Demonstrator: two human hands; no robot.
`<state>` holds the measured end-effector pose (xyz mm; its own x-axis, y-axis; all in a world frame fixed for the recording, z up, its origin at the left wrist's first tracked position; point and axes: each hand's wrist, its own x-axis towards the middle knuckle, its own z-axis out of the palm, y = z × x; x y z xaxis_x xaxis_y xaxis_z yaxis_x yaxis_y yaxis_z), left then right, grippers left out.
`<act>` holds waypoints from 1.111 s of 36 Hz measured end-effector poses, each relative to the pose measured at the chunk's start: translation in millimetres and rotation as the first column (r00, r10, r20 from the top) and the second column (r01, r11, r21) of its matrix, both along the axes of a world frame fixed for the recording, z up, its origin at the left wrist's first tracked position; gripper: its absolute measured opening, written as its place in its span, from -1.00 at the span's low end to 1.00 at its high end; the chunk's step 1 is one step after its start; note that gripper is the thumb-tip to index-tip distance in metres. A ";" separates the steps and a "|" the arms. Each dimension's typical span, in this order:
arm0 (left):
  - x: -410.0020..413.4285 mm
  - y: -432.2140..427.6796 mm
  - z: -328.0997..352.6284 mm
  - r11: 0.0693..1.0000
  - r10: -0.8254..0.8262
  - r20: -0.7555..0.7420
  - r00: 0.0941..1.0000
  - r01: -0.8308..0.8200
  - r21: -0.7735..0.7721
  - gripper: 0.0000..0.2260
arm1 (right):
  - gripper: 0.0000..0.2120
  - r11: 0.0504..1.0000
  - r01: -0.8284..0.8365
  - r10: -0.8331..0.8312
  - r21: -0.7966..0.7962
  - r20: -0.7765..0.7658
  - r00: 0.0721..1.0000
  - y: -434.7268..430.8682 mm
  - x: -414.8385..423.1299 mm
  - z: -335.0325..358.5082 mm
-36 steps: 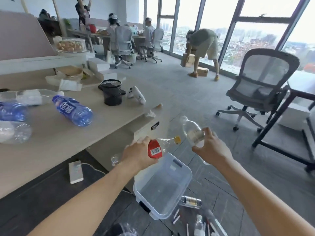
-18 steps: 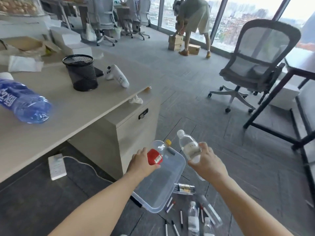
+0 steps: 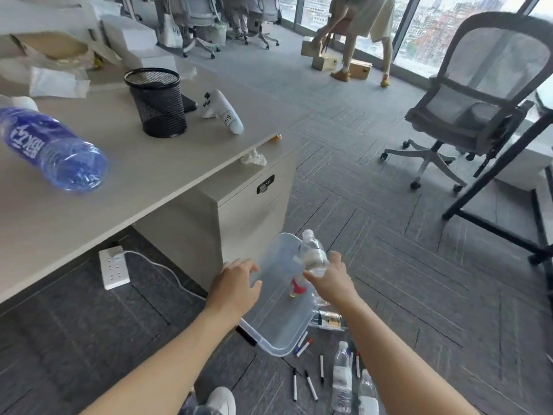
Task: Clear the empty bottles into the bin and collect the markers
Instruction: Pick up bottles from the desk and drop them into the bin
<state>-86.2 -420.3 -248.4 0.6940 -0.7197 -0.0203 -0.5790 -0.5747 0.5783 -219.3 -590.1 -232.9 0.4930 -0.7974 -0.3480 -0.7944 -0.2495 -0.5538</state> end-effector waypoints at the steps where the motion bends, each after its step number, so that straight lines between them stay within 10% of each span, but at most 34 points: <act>1: 1.0 3.0 5.2 1.000 0.002 0.014 1.000 -0.002 -0.003 -0.78 | -0.21 1.000 -0.018 0.018 -0.013 0.006 1.000 1.5 4.3 0.6; 15: 11.7 37.1 101.2 0.997 -0.071 0.298 0.952 0.057 0.053 -0.65 | -0.55 0.780 -0.444 0.343 -0.440 -0.292 0.893 41.8 18.1 72.7; 28: 50.9 167.8 223.8 0.980 0.140 0.473 0.870 -0.054 -0.190 -0.70 | -0.57 0.570 -0.462 0.551 -0.679 -0.101 0.828 128.2 90.2 200.1; 40: 157.2 309.0 250.0 0.933 0.349 0.420 0.838 -0.353 -0.072 -0.65 | -0.58 0.514 -0.512 0.719 -0.688 0.019 0.695 209.9 169.4 234.9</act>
<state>71.0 -111.3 1.7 0.8436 -0.4274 0.3249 -0.5236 -0.7888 0.3219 -49.9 -380.2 2.0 0.9266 -0.2184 0.3062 -0.1450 -0.9586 -0.2451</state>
